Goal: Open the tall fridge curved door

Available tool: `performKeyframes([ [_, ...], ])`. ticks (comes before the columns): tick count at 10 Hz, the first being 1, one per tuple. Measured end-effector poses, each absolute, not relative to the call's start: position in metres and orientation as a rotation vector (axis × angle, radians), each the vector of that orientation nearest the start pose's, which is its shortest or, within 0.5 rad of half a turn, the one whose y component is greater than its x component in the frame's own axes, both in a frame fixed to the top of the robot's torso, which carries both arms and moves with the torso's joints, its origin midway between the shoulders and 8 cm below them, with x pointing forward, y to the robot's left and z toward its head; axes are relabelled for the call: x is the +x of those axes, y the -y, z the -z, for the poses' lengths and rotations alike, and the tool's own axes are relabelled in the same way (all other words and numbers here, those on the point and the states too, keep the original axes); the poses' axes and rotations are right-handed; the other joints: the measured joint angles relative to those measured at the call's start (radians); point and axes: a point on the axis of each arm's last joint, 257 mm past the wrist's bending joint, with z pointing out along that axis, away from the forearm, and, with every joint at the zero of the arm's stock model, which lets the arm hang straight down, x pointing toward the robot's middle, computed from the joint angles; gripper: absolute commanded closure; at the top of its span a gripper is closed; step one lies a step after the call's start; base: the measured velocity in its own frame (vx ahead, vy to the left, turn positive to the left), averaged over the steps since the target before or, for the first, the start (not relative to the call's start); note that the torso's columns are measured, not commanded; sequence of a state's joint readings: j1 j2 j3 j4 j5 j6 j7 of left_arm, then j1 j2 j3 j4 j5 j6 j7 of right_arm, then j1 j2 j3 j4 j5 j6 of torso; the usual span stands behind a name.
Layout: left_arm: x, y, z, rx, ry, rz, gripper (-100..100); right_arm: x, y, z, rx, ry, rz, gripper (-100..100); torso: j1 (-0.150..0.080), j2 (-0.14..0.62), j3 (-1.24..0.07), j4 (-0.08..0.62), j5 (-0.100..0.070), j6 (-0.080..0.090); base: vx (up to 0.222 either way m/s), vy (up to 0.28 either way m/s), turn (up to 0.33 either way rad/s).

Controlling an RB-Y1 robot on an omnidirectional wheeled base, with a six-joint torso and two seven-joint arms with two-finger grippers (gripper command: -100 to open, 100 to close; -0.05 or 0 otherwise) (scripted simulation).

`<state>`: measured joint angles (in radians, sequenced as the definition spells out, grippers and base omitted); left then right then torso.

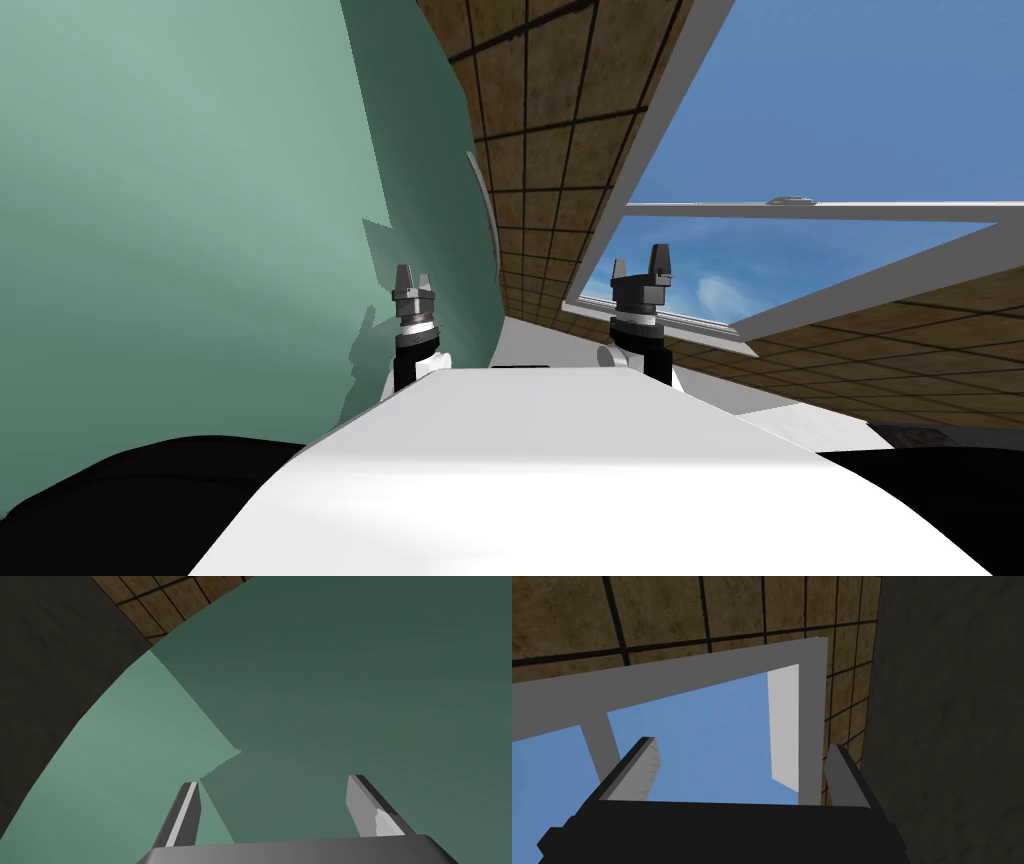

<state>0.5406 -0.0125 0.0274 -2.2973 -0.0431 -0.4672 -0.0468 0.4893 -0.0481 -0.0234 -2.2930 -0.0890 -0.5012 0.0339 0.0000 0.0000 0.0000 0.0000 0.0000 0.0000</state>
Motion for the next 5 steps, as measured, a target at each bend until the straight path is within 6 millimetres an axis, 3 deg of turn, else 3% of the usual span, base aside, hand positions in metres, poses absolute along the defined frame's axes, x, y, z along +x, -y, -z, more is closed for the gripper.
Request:
performKeyframes([
  [2, 0.3417, -0.29, -0.0131, -0.659, -0.673, 1.177, 0, 0.3397, 0.2906, -0.0349, 0.644, -0.588, -1.315, 0, 0.0, 0.104, -0.209, 0.105, 0.0, 0.0, 0.0, 0.0, 0.0],
  [5, 0.3417, -0.29, -0.0132, -0.659, -0.673, 1.177, 0, 0.3396, 0.2906, -0.035, 0.644, -0.587, -1.315, 0, 0.0, 0.322, -0.644, 0.322, 0.0, 0.0, 0.0, 0.0, 0.0],
])
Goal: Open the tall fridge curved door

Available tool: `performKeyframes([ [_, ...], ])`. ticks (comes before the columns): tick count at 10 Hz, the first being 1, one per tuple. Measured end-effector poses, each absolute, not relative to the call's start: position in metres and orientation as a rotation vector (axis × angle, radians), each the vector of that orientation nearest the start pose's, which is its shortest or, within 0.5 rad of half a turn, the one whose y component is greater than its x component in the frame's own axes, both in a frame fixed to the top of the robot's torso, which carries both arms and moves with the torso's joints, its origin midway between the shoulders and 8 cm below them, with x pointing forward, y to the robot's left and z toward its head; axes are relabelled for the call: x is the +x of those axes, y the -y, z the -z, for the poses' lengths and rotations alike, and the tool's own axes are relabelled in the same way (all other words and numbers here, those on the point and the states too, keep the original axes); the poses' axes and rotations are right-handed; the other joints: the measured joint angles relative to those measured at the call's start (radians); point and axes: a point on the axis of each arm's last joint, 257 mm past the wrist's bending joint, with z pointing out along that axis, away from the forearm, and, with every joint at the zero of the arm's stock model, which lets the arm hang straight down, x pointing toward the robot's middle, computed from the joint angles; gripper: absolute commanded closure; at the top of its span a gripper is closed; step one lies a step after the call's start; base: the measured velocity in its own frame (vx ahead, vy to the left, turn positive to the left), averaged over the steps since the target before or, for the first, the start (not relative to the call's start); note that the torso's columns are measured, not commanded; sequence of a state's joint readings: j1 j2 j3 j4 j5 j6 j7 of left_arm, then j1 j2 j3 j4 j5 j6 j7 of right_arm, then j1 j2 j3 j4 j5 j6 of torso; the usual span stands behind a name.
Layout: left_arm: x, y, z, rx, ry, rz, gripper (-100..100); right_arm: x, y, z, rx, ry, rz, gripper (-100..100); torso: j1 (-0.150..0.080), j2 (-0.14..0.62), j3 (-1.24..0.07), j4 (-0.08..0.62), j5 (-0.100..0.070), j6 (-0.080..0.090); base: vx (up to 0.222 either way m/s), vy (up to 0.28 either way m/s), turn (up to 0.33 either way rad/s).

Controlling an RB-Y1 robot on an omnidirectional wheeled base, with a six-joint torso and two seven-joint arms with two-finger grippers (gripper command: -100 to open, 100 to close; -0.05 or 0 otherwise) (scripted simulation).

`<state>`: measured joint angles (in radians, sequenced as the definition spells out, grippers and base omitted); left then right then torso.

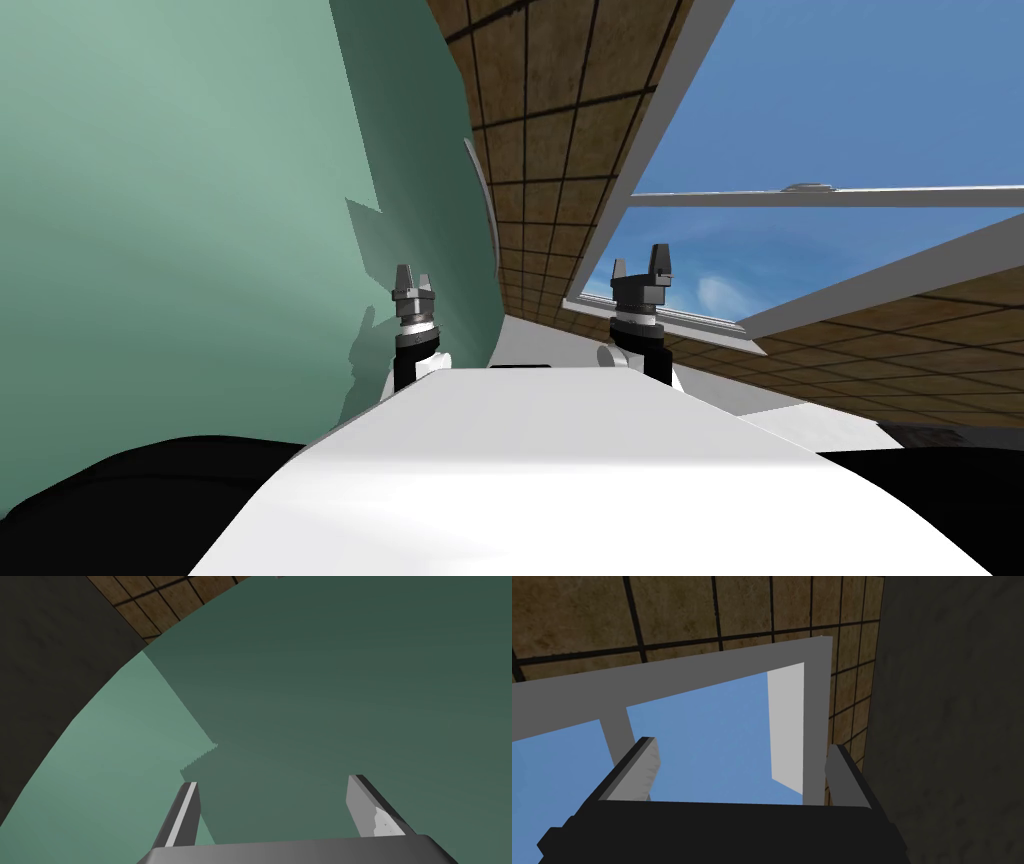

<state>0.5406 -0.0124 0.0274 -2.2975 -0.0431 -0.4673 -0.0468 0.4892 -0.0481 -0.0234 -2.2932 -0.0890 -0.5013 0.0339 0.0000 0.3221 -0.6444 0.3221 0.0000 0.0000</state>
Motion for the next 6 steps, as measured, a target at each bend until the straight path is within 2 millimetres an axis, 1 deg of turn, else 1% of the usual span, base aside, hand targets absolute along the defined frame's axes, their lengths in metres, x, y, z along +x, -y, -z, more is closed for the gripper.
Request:
performKeyframes([
  [4, 0.3416, -0.29, -0.0132, -0.659, -0.673, 1.177, 0, 0.3396, 0.2906, -0.0351, 0.644, -0.587, -1.315, 0, 0.0, 0.296, -0.59, 0.295, 0.0, 0.0, 0.0, 0.0, 0.0],
  [5, 0.3416, -0.29, -0.0132, -0.659, -0.673, 1.177, -100, 0.3396, 0.2906, -0.0351, 0.644, -0.587, -1.315, 0, 0.0, 0.369, -0.738, 0.369, 0.0, 0.0, 0.004, 0.003, -0.034],
  [6, 0.3447, -0.2874, -0.0114, -0.647, -0.692, 1.179, -100, 0.3397, 0.2906, -0.0349, 0.644, -0.588, -1.315, 0, 0.0, 0.403, -0.807, 0.402, 0.0, 0.0, -0.002, 0.006, -0.063],
])
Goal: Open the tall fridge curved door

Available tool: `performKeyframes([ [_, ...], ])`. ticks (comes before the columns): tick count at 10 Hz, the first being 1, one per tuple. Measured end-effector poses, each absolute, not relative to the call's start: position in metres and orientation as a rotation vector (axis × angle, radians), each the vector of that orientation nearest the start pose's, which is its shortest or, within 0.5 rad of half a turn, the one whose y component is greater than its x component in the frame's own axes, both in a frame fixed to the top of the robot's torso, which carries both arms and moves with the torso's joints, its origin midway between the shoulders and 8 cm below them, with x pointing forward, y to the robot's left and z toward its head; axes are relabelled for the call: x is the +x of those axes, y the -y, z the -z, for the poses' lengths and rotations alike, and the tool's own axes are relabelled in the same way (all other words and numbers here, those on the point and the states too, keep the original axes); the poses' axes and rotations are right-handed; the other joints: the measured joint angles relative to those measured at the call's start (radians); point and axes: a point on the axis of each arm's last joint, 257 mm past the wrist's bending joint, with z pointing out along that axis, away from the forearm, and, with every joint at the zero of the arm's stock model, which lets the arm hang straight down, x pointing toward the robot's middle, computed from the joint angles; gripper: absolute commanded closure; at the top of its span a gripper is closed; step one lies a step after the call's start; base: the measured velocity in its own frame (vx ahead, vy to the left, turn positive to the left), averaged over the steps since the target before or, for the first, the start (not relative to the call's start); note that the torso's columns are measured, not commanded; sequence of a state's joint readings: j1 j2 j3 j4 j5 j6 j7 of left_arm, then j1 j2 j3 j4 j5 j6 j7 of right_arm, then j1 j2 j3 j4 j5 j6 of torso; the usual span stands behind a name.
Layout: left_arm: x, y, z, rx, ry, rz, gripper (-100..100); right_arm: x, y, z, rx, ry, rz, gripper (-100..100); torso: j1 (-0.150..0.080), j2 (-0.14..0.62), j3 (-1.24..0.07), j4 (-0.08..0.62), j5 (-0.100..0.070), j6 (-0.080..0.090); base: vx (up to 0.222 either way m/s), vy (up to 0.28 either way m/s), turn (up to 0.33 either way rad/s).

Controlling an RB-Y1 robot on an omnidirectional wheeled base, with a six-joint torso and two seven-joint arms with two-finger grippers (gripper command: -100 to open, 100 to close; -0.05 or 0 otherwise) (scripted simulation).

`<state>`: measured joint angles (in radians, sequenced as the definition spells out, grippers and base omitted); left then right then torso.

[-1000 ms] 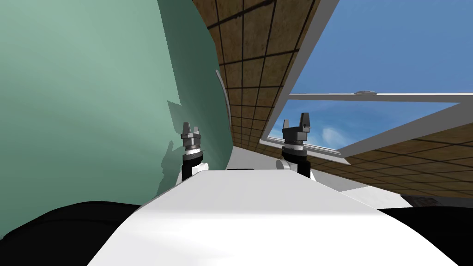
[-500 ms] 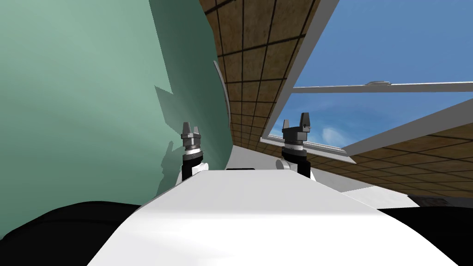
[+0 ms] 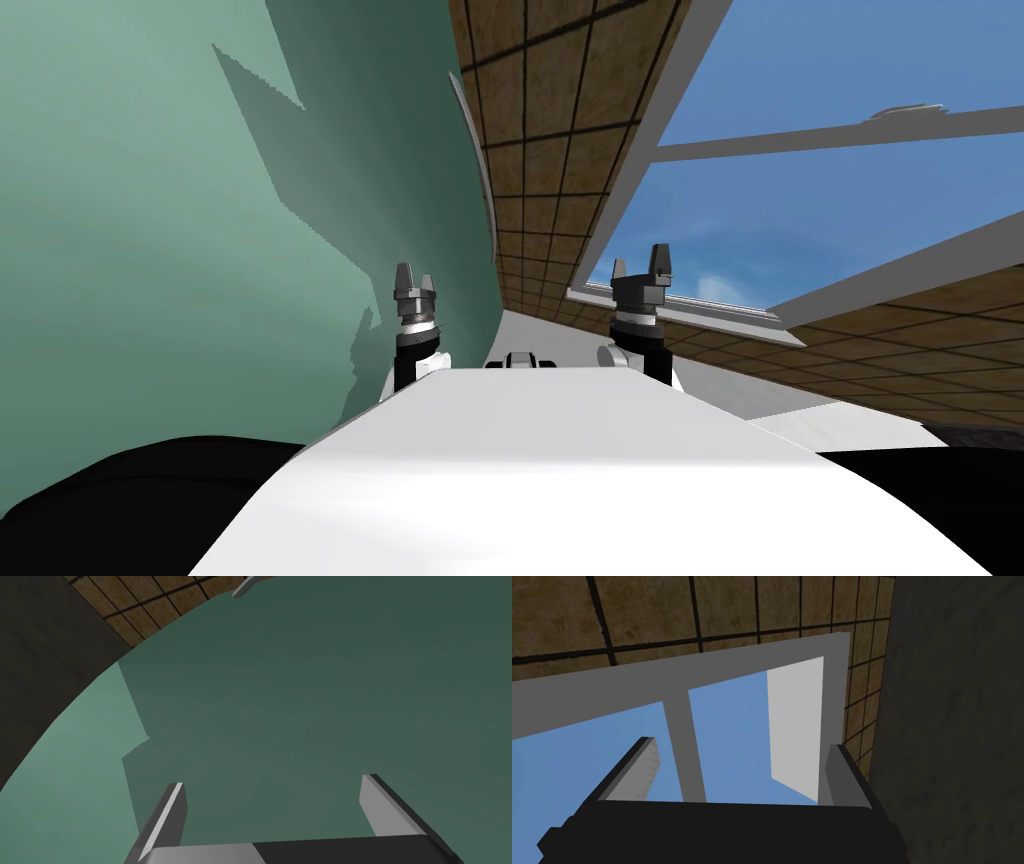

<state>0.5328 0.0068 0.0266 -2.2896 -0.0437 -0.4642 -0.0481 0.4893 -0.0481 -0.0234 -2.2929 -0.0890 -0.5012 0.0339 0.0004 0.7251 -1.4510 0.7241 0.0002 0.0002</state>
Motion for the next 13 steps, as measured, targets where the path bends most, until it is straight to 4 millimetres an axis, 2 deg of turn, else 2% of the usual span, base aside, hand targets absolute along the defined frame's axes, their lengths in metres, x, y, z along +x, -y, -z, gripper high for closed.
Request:
performKeyframes([
  [3, 0.362, -0.278, -0.003, -0.609, -0.767, 1.18, -100, 0.34, 0.291, -0.035, 0.644, -0.588, -1.315, 0, 0.0, 0.013, -0.025, 0.014, 0.0, 0.0, -0.007, 0.013, -0.08],
  [7, 0.4, -0.272, 0.014, -0.582, -0.862, 1.164, -100, 0.34, 0.291, -0.035, 0.644, -0.588, -1.315, 0, 0.0, 0.013, -0.025, 0.014, 0.0, 0.0, -0.005, 0.022, -0.124],
  [13, 0.451, -0.276, 0.029, -0.566, -0.956, 1.12, -100, 0.34, 0.291, -0.035, 0.644, -0.588, -1.315, 0, 0.0, 0.013, -0.025, 0.014, 0.0, 0.0, -0.008, 0.016, -0.099],
])
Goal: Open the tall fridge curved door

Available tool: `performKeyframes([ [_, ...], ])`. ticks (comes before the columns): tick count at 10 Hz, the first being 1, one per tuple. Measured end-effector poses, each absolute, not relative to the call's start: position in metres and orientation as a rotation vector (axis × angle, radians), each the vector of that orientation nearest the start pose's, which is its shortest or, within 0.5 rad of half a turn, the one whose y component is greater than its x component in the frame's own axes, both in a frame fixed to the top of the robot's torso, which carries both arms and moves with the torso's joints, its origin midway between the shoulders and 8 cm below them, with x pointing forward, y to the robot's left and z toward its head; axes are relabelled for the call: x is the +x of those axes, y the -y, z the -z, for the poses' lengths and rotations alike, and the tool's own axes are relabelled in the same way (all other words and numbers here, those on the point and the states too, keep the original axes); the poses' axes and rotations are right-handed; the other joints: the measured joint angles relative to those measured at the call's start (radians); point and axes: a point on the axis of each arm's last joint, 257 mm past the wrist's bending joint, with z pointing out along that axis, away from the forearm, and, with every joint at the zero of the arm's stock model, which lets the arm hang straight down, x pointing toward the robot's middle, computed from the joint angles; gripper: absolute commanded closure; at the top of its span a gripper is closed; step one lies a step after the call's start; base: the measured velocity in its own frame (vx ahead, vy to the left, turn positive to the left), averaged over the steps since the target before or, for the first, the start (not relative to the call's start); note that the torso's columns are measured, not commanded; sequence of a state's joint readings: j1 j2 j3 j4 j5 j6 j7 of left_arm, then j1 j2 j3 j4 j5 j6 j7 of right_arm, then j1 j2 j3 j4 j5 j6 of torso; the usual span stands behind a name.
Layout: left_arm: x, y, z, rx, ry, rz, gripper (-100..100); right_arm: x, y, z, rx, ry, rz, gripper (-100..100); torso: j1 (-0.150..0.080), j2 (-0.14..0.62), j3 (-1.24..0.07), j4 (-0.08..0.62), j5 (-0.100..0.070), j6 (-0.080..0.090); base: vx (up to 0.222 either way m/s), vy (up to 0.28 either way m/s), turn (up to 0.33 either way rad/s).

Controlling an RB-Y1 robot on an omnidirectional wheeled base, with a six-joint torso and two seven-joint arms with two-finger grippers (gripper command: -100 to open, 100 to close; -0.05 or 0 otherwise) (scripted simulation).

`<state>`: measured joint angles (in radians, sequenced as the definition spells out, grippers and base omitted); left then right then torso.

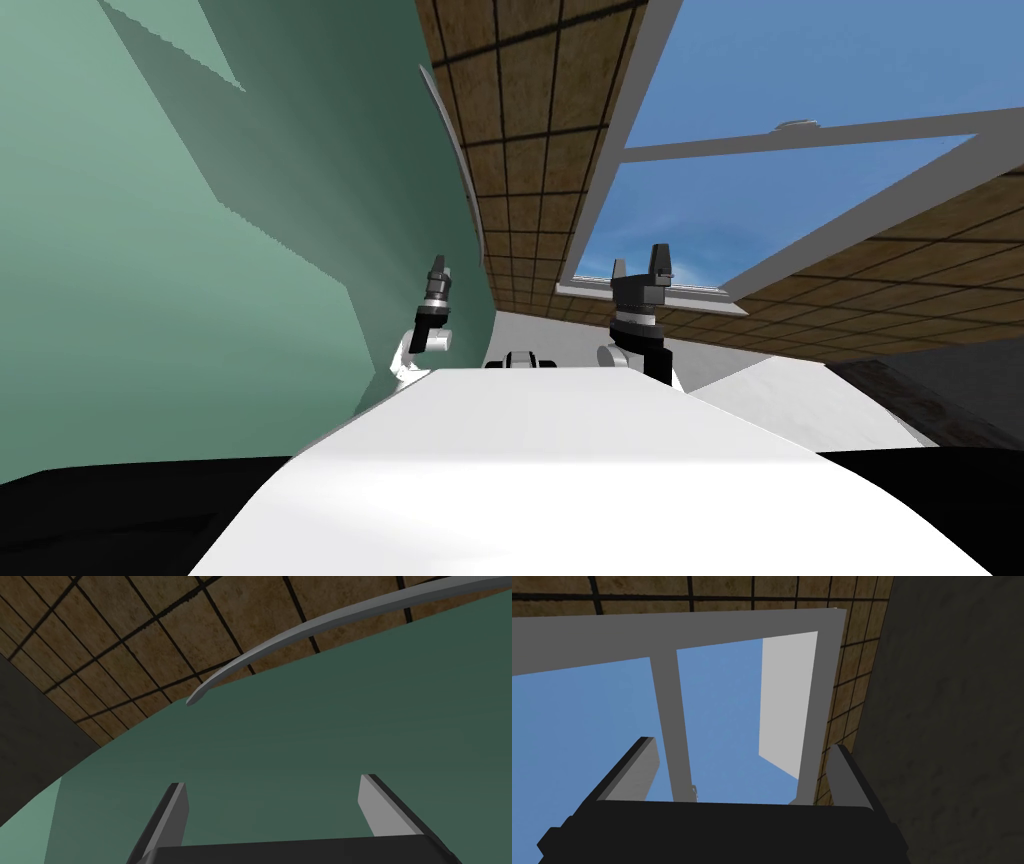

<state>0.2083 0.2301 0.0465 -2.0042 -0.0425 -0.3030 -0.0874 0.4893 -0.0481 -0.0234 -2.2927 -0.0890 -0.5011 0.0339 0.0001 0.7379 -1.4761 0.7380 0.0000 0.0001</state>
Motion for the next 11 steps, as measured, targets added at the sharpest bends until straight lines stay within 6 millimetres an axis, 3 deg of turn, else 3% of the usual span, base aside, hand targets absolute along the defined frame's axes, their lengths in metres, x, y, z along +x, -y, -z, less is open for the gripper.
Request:
performKeyframes([
  [6, 0.498, -0.277, 0.032, -0.549, -1.025, 1.065, -100, 0.34, 0.291, -0.035, 0.644, -0.588, -1.315, 0, 0.0, 0.0, 0.0, 0.0, 0.0, 0.0, -0.007, 0.016, -0.089],
  [11, 0.552, -0.293, 0.033, -0.55, -1.101, 0.98, -100, 0.34, 0.291, -0.035, 0.644, -0.588, -1.315, 0, 0.002, -0.003, -0.002, 0.0, 0.0, 0.001, -0.014, 0.019, -0.128],
])
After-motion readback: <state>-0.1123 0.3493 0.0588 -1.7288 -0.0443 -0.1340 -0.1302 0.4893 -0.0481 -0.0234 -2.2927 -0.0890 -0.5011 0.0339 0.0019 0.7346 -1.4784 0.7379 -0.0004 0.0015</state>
